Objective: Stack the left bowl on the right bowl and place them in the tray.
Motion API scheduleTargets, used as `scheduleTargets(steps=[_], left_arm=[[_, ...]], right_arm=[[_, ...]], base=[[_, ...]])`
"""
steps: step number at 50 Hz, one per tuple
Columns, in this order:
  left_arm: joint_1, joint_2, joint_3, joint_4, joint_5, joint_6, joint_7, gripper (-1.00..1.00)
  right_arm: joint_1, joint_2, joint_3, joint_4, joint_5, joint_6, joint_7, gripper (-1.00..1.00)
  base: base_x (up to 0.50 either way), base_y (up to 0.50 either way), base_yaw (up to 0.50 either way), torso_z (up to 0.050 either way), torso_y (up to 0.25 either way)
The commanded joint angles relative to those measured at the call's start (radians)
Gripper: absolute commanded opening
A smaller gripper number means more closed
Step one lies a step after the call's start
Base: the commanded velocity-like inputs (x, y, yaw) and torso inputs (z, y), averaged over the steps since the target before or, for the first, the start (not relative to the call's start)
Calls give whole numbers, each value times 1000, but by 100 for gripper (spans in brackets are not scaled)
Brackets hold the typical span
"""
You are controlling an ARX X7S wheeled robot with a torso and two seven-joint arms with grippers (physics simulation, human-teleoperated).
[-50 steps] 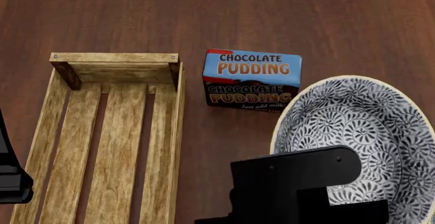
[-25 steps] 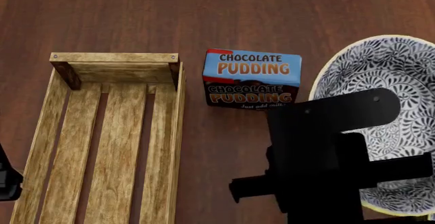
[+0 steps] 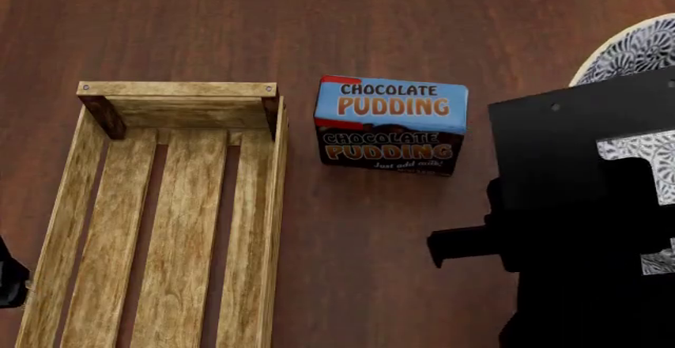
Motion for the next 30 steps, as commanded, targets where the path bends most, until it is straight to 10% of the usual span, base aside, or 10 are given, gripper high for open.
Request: scheduleTargets(steps=[1,30], left_arm=[[6,4,-14,-9,4,21,-14,100],[9,-21,-12,17,-30,11,12,100]], right_arm=[[72,82,-46,59,6,-20,-5,-100],[152,227,-123,158,-16,-30,-63,-100]], base=[[0,0,0,0,0],[0,0,0,0,1]])
